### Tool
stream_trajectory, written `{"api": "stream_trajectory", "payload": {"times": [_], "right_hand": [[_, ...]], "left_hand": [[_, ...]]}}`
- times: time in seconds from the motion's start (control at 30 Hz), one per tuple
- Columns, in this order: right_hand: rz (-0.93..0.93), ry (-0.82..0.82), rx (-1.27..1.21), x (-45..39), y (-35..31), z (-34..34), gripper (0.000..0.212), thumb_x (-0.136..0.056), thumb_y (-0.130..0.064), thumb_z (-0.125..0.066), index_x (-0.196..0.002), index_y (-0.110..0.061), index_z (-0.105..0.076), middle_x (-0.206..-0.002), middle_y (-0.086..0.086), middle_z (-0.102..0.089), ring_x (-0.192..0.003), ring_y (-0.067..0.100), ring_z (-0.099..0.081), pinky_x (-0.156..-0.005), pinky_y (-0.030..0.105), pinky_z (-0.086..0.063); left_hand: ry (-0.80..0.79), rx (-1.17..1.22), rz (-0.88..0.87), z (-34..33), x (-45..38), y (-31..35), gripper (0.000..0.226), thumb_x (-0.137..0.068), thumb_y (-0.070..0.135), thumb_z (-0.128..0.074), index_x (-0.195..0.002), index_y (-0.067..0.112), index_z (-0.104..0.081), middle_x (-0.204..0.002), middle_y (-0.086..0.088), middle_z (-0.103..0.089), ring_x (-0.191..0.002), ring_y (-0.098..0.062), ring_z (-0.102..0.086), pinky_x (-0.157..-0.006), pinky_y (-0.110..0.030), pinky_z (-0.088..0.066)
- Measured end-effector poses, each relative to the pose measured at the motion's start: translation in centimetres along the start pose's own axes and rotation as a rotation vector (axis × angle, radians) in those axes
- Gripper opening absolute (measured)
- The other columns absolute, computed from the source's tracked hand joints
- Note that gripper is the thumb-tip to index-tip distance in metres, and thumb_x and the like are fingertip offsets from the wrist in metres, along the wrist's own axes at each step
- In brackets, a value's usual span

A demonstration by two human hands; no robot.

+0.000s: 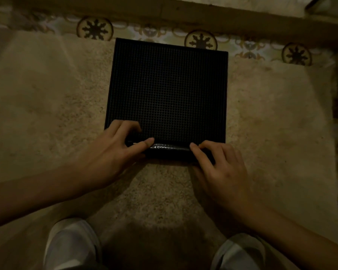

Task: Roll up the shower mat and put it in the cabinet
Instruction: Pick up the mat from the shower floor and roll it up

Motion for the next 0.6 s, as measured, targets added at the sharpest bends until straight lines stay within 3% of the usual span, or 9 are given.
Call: {"api": "stream_trajectory", "payload": {"times": [0.07, 0.17, 0.27, 0.33, 0.43, 0.5, 0.6], "right_hand": [[-0.010, -0.028, -0.013, -0.3, 0.2, -0.2, 0.054, -0.085, -0.019, -0.078, -0.134, -0.005, -0.061, -0.118, 0.017, -0.065, -0.107, 0.030, -0.050, -0.081, 0.042, -0.046], [-0.001, -0.066, -0.025, -0.6, 0.2, -0.5, 0.054, -0.089, -0.028, -0.072, -0.136, -0.006, -0.058, -0.120, 0.016, -0.063, -0.108, 0.029, -0.052, -0.085, 0.041, -0.044], [0.004, -0.061, -0.006, -1.3, 0.3, -0.3, 0.055, -0.087, -0.026, -0.074, -0.136, -0.006, -0.059, -0.119, 0.015, -0.065, -0.106, 0.030, -0.059, -0.084, 0.041, -0.048], [0.004, -0.058, -0.028, -1.8, 0.4, -0.2, 0.055, -0.088, -0.025, -0.073, -0.139, -0.008, -0.057, -0.117, 0.013, -0.066, -0.103, 0.029, -0.061, -0.083, 0.040, -0.050], [-0.012, -0.090, -0.084, -2.5, 0.9, -0.3, 0.051, -0.093, -0.029, -0.063, -0.141, -0.013, -0.054, -0.119, 0.008, -0.066, -0.104, 0.027, -0.060, -0.085, 0.040, -0.053], [-0.032, -0.112, -0.107, -2.7, 1.3, -0.4, 0.045, -0.095, -0.032, -0.058, -0.137, -0.015, -0.058, -0.126, 0.008, -0.065, -0.110, 0.029, -0.059, -0.089, 0.042, -0.052], [-0.066, -0.138, -0.146, -2.8, 1.8, -0.9, 0.046, -0.097, -0.033, -0.056, -0.138, -0.014, -0.057, -0.134, 0.012, -0.059, -0.118, 0.028, -0.056, -0.092, 0.038, -0.050]], "left_hand": [[-0.005, -0.107, -0.016, 0.1, 0.0, 0.1, 0.054, -0.090, 0.027, -0.060, -0.142, 0.014, -0.050, -0.124, -0.026, -0.047, -0.102, -0.038, -0.049, -0.073, -0.047, -0.050], [-0.082, -0.197, -0.040, -0.3, -0.2, 0.3, 0.079, -0.073, 0.024, -0.081, -0.143, 0.008, -0.047, -0.118, -0.022, -0.055, -0.095, -0.037, -0.054, -0.072, -0.047, -0.052], [-0.080, -0.247, -0.054, 0.2, -1.0, 0.5, 0.087, -0.062, 0.012, -0.087, -0.139, 0.001, -0.050, -0.108, -0.022, -0.061, -0.086, -0.037, -0.058, -0.061, -0.045, -0.055], [-0.068, -0.253, -0.041, 0.7, -1.7, 0.4, 0.090, -0.058, 0.008, -0.087, -0.139, 0.000, -0.049, -0.099, -0.019, -0.063, -0.076, -0.034, -0.057, -0.048, -0.038, -0.049], [-0.063, -0.220, -0.040, 0.7, -1.9, 0.0, 0.085, -0.066, 0.007, -0.082, -0.142, 0.003, -0.044, -0.096, -0.015, -0.063, -0.071, -0.030, -0.057, -0.040, -0.035, -0.047], [-0.064, -0.186, -0.061, 0.6, -1.9, -0.4, 0.073, -0.077, 0.012, -0.077, -0.139, 0.009, -0.038, -0.108, -0.015, -0.065, -0.079, -0.030, -0.061, -0.048, -0.040, -0.054], [-0.074, -0.180, -0.068, 0.9, -2.2, -1.0, 0.062, -0.076, 0.014, -0.080, -0.132, 0.009, -0.054, -0.121, -0.019, -0.065, -0.091, -0.034, -0.067, -0.059, -0.042, -0.059]]}}
Point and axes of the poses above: each hand's wrist, its own x-axis away from the middle knuckle, its own z-axis out of the back of the hand, y = z × x, the point moved 8 cm from there along -x, towards the middle knuckle
